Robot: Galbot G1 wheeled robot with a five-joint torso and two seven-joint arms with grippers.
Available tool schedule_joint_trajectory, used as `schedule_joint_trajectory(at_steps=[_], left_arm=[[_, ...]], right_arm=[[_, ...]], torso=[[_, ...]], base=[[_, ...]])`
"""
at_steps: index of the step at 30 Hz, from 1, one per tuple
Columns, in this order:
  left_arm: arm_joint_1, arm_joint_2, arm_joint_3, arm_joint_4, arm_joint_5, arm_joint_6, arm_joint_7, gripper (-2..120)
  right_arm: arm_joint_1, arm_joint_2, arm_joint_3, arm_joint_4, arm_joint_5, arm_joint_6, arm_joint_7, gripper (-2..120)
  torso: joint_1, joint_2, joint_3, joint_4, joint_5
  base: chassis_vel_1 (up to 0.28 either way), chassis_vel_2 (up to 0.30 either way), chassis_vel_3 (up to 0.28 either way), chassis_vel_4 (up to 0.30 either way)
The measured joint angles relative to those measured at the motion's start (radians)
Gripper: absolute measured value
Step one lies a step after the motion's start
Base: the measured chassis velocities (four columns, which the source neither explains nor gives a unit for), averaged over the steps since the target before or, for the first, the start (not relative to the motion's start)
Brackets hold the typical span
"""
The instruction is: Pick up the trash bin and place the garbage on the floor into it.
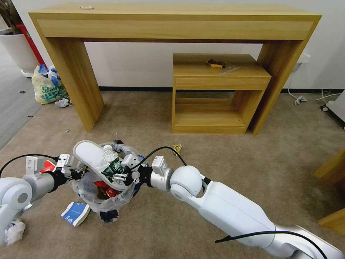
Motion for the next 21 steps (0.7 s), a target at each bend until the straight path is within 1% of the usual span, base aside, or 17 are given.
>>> schedule_joint_trajectory(at_steps=[1,2,3,4,5,7,8,9,11,21], left_arm=[[0.001,0.0,-0.002,-0.001,0.0,0.0,0.0,0],[0.001,0.0,-0.003,-0.001,0.0,0.0,0.001,0],[0.002,-0.001,-0.004,-0.002,0.0,0.0,0.001,0],[0.002,-0.001,-0.004,-0.002,0.0,0.0,0.001,0],[0.002,-0.001,-0.005,-0.003,0.0,0.0,0.002,0],[0.002,-0.003,-0.006,-0.004,0.001,0.0,0.002,0],[0.002,-0.003,-0.006,-0.004,0.001,0.0,0.002,0],[0.003,-0.005,-0.007,-0.005,0.003,0.0,0.002,0],[0.007,-0.006,-0.01,-0.008,0.004,0.0,0.003,0],[0.007,-0.011,-0.014,-0.009,0.006,0.0,0.007,0]], right_arm=[[0.0,0.0,0.0,0.0,-0.003,0.002,0.0,65],[0.0,-0.001,0.0,0.0,-0.006,0.005,0.0,69],[0.0,-0.002,-0.003,0.0,-0.01,0.008,0.001,76],[0.0,-0.002,-0.003,0.0,-0.01,0.008,0.001,76],[-0.001,-0.003,-0.009,0.0,-0.012,0.01,0.0,82],[0.0,0.002,-0.022,0.001,-0.012,0.013,0.006,91],[0.0,0.002,-0.022,0.001,-0.012,0.013,0.006,91],[0.005,0.009,-0.023,0.001,-0.008,0.013,0.015,96],[0.019,0.01,-0.022,0.007,-0.006,0.005,0.02,100],[0.024,0.004,-0.002,0.034,-0.005,-0.005,0.034,100]], torso=[[0.0,0.0,0.0,0.0,0.0],[0.0,0.0,0.0,0.0,0.0],[0.0,0.0,0.0,-0.0001,0.0],[0.0,0.0,0.0,-0.0001,0.0],[0.0,0.0,0.0,-0.0001,0.0],[0.0,0.0,0.0,-0.0001,-0.0001],[0.0,0.0,0.0,-0.0001,-0.0001],[0.0,0.0,0.0,0.0,0.0],[0.0,0.0,0.0,0.0,0.0],[0.0,0.0,0.0,0.0,0.0]], base=[[0.0,0.0,0.0,0.0],[0.0,0.0,0.0,0.0],[0.0,0.0,0.0,0.0],[0.0,0.0,0.0,0.0],[0.0,0.0,0.0,0.0],[0.0,0.0,0.0,0.0],[0.0,0.0,0.0,0.0],[0.0,0.0,0.0,0.0],[0.0,0.0,0.0,0.0],[0.0,0.0,0.0,0.0]])
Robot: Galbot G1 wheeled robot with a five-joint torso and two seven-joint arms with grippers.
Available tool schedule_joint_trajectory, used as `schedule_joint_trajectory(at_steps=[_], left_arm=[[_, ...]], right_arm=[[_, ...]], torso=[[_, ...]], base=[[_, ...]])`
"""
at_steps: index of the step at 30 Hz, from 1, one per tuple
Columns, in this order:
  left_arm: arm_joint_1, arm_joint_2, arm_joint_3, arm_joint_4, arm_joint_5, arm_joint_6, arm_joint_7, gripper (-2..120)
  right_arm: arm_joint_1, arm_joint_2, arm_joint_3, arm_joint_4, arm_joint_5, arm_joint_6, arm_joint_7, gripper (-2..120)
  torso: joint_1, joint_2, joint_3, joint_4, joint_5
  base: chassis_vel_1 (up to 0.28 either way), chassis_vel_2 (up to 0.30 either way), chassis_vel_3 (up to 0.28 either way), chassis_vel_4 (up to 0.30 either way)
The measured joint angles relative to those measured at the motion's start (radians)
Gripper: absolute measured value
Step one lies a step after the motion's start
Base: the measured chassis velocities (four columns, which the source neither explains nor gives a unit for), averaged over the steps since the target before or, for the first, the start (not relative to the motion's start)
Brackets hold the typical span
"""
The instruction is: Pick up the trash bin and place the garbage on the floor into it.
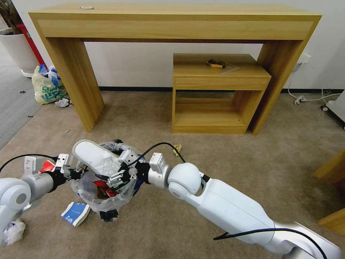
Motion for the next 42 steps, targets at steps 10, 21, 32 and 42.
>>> schedule_joint_trajectory(at_steps=[10,21,32,42], left_arm=[[0.01,-0.015,-0.016,0.006,0.006,0.0,0.004,0],[0.023,-0.03,-0.027,0.01,0.016,0.0,0.013,0],[0.045,-0.053,-0.054,0.009,0.03,0.0,0.023,0],[0.038,-0.052,-0.05,0.002,0.03,0.0,0.016,0]], right_arm=[[-0.046,0.006,0.12,0.006,0.037,-0.003,0.133,100],[-0.12,-0.029,0.24,0.029,0.054,-0.003,0.235,100],[-0.306,-0.038,0.468,0.035,0.01,0.013,0.298,100],[-0.426,0.003,0.568,0.057,-0.034,0.052,0.321,100]], torso=[[0.0,0.0,0.0,-0.0001,0.0001],[0.0,0.0,0.0,0.0,0.0001],[0.0,0.0,0.0,0.0001,0.0003],[0.0,0.0,0.0,0.0,0.0001]], base=[[0.0,0.0,0.0,0.0],[0.0,0.0,0.0,0.0],[0.0,0.0,0.0,0.0],[0.023,0.02,-0.019,-0.029]])
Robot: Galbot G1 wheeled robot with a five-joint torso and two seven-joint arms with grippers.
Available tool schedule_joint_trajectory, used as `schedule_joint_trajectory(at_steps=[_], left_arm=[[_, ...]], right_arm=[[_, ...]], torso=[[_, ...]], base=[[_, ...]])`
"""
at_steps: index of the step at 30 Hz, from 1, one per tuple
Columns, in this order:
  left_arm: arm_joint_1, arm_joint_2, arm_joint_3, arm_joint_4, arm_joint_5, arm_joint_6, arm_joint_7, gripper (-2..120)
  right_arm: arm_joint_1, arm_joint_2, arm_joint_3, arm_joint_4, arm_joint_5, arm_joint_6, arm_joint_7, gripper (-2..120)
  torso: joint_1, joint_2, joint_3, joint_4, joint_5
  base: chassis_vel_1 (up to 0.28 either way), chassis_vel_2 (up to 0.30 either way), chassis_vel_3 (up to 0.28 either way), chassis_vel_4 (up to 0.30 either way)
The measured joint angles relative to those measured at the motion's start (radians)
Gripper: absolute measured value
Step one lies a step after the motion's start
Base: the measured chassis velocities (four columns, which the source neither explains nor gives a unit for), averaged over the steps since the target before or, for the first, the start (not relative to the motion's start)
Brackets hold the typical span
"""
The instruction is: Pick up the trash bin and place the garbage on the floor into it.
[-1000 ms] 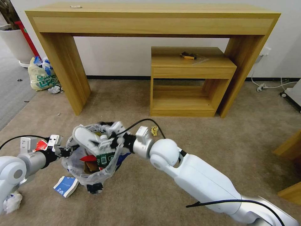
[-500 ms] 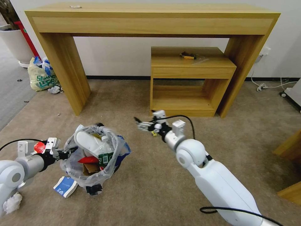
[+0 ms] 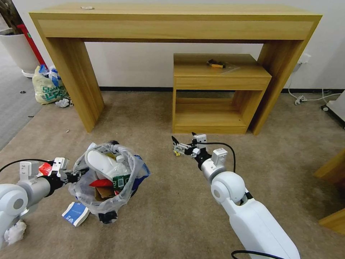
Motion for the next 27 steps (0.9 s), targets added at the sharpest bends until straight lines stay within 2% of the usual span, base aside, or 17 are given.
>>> schedule_joint_trajectory(at_steps=[16,27], left_arm=[[0.005,0.002,0.0,-0.007,-0.002,0.0,-0.004,0],[0.008,0.0,0.0,-0.008,-0.001,0.0,-0.005,0]], right_arm=[[-0.037,-0.003,0.045,0.014,-0.021,0.003,-0.009,100],[-0.052,-0.001,0.052,0.018,-0.031,0.004,-0.015,100]], torso=[[0.0,0.0,0.0,-0.0001,-0.0003],[0.0,0.0,0.0,-0.0001,0.0]], base=[[0.188,0.186,-0.182,-0.197],[0.133,0.143,-0.152,-0.15]])
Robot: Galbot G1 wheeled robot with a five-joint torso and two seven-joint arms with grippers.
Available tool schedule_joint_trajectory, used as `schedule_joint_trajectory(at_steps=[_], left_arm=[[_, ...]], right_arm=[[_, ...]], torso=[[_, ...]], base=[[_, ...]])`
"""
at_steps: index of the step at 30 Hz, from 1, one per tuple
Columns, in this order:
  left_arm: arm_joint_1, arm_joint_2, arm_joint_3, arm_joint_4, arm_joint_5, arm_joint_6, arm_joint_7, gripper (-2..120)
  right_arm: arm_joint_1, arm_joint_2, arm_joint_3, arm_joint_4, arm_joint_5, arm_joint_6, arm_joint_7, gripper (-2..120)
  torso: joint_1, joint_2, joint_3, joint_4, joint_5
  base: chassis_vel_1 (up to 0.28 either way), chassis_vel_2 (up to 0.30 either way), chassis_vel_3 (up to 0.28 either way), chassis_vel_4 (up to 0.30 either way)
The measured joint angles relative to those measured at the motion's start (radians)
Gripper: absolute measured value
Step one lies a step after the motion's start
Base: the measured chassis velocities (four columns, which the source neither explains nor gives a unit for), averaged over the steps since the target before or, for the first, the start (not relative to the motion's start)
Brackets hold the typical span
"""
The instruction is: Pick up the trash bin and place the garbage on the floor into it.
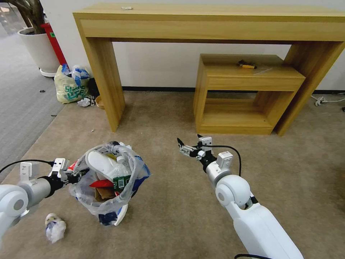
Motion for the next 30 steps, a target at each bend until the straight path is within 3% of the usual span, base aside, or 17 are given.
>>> schedule_joint_trajectory(at_steps=[30], left_arm=[[0.0,0.002,-0.009,0.018,0.0,0.0,0.008,0]], right_arm=[[-0.021,0.002,-0.006,-0.004,-0.013,0.003,-0.011,100]], torso=[[0.0,0.0,0.0,-0.0001,-0.0002]], base=[[0.16,0.159,-0.161,-0.16]])
